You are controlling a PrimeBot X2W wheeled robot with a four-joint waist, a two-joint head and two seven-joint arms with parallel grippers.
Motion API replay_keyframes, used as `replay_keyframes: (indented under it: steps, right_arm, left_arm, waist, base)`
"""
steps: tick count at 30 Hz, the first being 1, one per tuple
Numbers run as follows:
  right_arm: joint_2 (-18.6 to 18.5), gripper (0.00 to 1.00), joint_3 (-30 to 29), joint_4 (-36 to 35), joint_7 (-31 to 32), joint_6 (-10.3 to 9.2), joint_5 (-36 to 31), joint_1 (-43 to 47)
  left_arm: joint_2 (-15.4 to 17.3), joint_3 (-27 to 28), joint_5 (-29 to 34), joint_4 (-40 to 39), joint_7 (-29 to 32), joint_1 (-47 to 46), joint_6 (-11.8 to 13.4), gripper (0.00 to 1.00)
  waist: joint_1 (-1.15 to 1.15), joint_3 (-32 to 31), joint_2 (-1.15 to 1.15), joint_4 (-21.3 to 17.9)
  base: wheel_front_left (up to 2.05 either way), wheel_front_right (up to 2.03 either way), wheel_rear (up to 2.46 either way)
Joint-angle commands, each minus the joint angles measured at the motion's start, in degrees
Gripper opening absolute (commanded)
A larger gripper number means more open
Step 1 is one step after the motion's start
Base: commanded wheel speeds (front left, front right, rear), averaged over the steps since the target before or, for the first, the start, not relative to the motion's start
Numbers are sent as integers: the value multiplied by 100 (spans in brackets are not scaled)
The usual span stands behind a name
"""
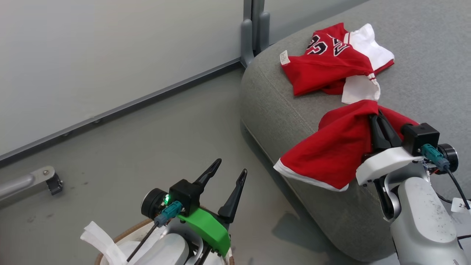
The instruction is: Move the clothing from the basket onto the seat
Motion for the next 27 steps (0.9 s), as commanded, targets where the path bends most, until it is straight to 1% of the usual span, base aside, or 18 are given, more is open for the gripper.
replay_keyframes:
  steps: [1,6,9,14,16,21,25,27]
  right_arm:
    - [-5,0,-26,32,-11,-8,2,0]
    - [-10,0,-166,167,-12,-8,29,-421]
    - [-35,0,-351,280,-11,-8,-99,-929]
    - [-359,0,-764,536,-11,-8,-344,-2088]
    - [-596,0,-953,743,-10,-8,-458,-2597]
    - [-1358,0,-1462,1182,174,-8,-833,-3697]
    - [-1785,0,-1783,1430,293,-8,-1144,-4234]
    - [-1945,0,-1766,1538,284,-8,-1349,-4336]
  left_arm:
    - [29,-3,44,32,-20,-106,-25,100]
    - [47,-49,71,40,1,-197,-89,100]
    - [96,-67,105,36,28,-272,-119,100]
    - [156,-123,158,-28,100,-364,-124,100]
    - [180,-151,191,-73,126,-414,-128,100]
    - [224,-229,300,-248,262,-584,-117,100]
    - [307,-224,366,-440,361,-744,-91,100]
    - [350,-237,379,-526,414,-816,-86,100]
  waist:
    - [0,255,-1,-198]
    - [0,448,-1,-55]
    - [0,587,-1,91]
    - [0,813,-1,390]
    - [0,920,-1,526]
    - [0,1245,-1,909]
    - [0,1569,-1,1101]
    - [0,1711,-1,1177]
  base:
    - [0,0,0]
    - [0,0,0]
    - [0,0,0]
    - [0,0,0]
    - [0,0,0]
    - [0,0,0]
    - [0,0,0]
    - [0,0,0]
